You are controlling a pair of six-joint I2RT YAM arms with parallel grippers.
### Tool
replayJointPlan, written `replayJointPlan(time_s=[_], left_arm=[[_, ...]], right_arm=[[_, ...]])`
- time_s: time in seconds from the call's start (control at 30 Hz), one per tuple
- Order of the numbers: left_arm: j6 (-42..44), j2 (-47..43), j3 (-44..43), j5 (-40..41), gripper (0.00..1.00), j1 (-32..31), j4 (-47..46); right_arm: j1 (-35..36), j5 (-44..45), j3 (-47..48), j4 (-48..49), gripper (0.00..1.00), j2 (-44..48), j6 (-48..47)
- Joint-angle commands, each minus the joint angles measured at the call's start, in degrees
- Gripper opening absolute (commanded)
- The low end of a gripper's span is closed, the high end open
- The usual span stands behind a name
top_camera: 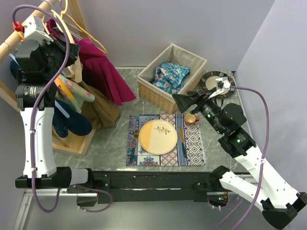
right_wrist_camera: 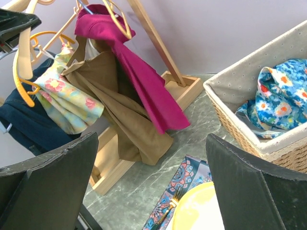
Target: Remove the skirt from the hanger
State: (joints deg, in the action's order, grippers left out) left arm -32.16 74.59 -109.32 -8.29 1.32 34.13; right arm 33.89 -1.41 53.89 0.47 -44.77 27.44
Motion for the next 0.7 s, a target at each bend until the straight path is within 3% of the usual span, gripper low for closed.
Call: replayJointPlan(time_s=[0.0,0.47,0.67], left_arm=[[-0.88,-4.18,-4.5,-7.87,0.01,-0.18,-6.98],[-8.96,-12.71,0.42,-20.61,0.01,-0.18,-7.14],[-8.09,-14.73,0.86,-24.57,0.01,-0.18,-5.22]], right_arm=[[0.3,-1.05,0.34,3.22,1.0,-0.13,0.51],[0.3,0.18,3.33,-3.19,1.0,2.76,-0.9],[0.39,-1.14,3.59,-4.43,1.0,3.11,-0.81]])
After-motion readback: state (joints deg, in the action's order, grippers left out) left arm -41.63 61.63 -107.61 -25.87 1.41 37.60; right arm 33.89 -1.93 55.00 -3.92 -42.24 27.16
